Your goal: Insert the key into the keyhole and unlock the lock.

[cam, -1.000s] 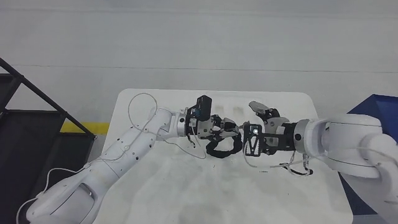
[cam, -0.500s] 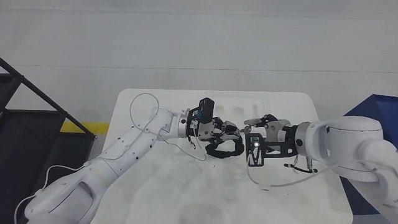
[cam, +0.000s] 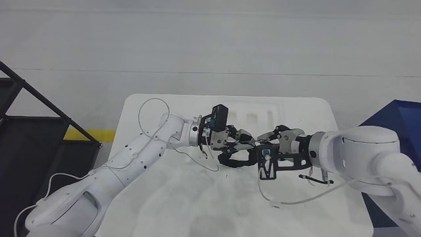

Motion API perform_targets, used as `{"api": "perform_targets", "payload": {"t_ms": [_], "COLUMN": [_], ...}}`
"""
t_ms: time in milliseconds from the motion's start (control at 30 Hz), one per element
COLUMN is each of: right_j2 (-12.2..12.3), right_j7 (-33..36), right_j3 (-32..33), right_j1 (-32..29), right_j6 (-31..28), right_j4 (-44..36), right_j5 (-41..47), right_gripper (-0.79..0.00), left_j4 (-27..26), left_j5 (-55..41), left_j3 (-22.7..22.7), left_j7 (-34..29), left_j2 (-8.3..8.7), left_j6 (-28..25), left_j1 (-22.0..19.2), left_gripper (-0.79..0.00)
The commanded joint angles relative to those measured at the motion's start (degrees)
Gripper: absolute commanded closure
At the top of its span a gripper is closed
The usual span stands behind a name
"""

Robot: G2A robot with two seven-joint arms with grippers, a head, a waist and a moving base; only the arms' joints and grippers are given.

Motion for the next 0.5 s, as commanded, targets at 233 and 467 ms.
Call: {"api": "perform_targets", "payload": {"t_ms": [233,467], "right_j2": [-0.2,-0.2], "right_j7": [0.0,3.9], "right_j3": [0.6,1.4], "right_j1": [-0.8,-1.7], "right_j6": [8.2,18.6], "right_j4": [5.2,7.5], "right_j5": [12.7,26.2], "right_gripper": [0.0,0.0], "left_j4": [-0.3,-1.1], "left_j5": [0.2,2.0], "left_j3": [0.3,-0.1], "left_j7": [0.0,0.1], "left_j2": [0.02,-0.17], "left_j6": [0.0,0.0], "left_j1": [-0.3,0.0], "left_gripper": [0.0,0.0]}}
